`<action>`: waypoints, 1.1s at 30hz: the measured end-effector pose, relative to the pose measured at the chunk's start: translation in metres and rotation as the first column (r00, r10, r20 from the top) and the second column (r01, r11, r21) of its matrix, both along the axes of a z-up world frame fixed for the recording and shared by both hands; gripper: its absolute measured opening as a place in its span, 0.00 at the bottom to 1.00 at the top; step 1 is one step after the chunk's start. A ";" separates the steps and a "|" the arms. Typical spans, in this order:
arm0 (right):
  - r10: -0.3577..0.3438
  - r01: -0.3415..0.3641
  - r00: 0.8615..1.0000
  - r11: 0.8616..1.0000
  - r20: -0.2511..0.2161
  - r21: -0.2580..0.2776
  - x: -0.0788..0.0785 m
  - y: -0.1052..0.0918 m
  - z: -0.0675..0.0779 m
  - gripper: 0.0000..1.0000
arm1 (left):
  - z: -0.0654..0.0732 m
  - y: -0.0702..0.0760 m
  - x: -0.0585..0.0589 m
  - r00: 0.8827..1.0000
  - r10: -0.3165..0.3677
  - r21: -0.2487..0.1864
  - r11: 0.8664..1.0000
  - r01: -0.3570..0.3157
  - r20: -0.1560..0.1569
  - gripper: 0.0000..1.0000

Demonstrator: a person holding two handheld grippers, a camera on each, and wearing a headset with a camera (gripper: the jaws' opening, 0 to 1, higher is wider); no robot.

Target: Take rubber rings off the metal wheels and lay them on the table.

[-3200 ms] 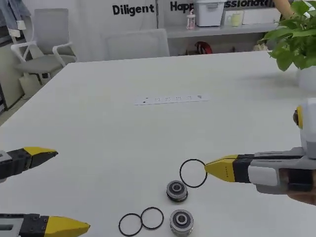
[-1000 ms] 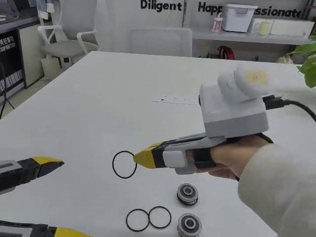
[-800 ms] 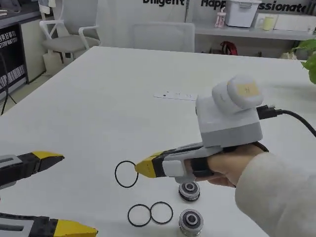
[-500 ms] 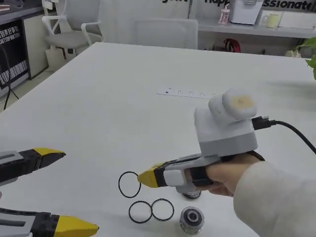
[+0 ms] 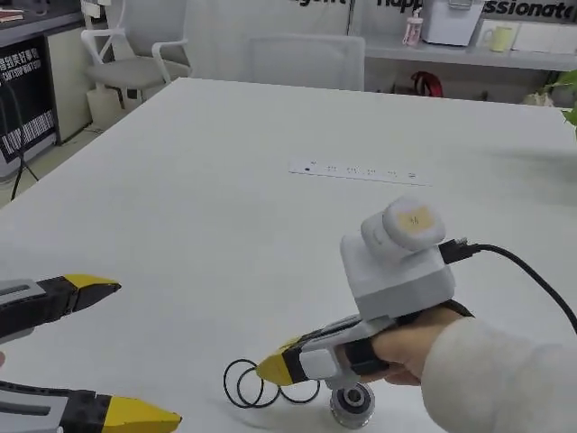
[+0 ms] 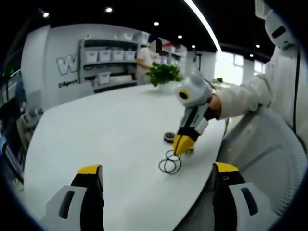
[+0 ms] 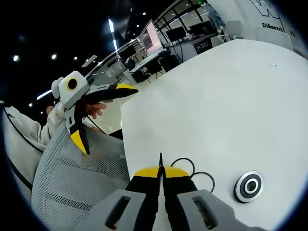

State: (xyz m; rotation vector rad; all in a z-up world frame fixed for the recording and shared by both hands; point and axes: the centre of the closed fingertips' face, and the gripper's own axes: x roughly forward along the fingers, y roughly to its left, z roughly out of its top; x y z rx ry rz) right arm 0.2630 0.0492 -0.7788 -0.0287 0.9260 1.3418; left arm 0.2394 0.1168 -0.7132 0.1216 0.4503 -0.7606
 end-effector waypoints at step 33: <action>0.014 0.003 0.995 0.985 0.096 -0.175 0.009 -0.021 -0.031 0.01 | -0.011 0.005 -0.003 0.999 -0.012 0.017 1.000 0.013 -0.035 0.93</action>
